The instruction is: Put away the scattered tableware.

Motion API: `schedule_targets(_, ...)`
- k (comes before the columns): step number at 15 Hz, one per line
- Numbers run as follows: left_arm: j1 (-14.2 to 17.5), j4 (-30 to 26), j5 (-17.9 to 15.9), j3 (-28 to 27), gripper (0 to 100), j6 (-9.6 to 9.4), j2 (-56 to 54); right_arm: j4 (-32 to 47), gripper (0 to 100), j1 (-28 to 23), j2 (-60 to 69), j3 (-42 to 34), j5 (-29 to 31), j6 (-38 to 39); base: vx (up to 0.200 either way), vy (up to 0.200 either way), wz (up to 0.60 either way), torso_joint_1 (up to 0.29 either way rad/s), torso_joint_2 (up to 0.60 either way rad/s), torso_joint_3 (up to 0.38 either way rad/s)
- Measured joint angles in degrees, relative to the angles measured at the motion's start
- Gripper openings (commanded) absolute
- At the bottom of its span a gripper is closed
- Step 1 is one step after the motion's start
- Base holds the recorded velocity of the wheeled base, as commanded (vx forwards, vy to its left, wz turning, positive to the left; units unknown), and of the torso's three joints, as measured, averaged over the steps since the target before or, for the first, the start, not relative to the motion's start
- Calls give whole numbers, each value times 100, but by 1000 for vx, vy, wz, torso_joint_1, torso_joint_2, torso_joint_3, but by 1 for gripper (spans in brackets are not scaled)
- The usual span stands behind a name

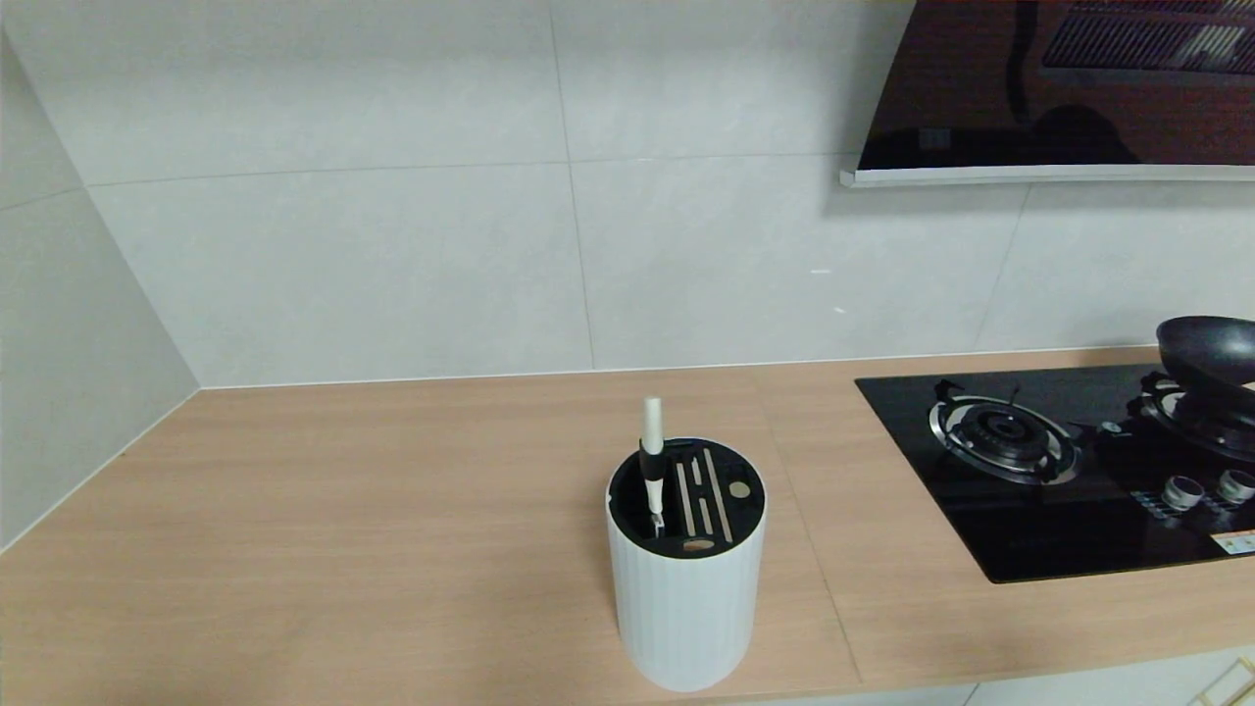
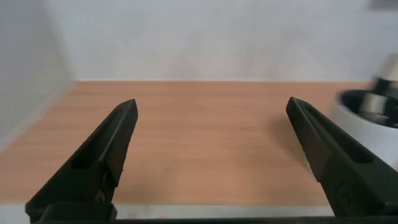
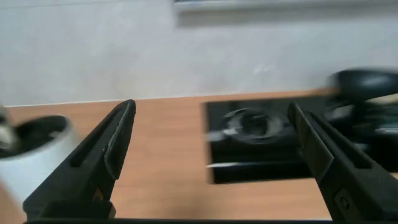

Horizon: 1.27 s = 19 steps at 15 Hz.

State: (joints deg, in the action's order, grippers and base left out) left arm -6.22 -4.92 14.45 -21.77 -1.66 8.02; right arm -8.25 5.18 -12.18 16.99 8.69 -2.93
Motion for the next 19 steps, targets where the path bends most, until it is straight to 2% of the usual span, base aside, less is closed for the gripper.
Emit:
schedule_targets(2,328,0,-30,108,100,-160,-304,313,100,-364,678,-154,20,-134,0,0,0,0,0,0)
schedule_targets(4,518,30,-44,411,100,-290,-581,322,100,-472,987,-350,134,-40,0,0,0,0,0,0)
schedule_targets(7,603,653,-143,1499,100,-318,-762,335,100,-507,1165,-1212,118,107,0,0,0,0,0,0)
schedule_targets(9,617,660,-550,1998,100,-228,-795,574,100,-508,1202,-1568,-122,325,0,0,0,0,0,0)
schedule_targets(11,622,649,-833,2126,100,-99,-807,725,100,-513,1218,-1662,-497,519,0,0,0,0,0,0)
schedule_targets(12,622,547,-1323,2150,100,-11,-809,788,100,-513,1220,-1669,-623,522,0,0,0,0,0,0)
schedule_targets(13,617,497,-1477,2157,100,49,-812,788,100,-513,1220,-1673,-634,522,0,0,0,0,0,0)
schedule_targets(16,614,490,-1488,2167,100,152,-813,796,100,-513,1220,-1688,-640,522,0,0,0,0,0,0)
schedule_targets(19,611,492,-1488,2167,100,156,-813,801,100,-508,1220,-1692,-656,522,0,0,0,0,0,0)
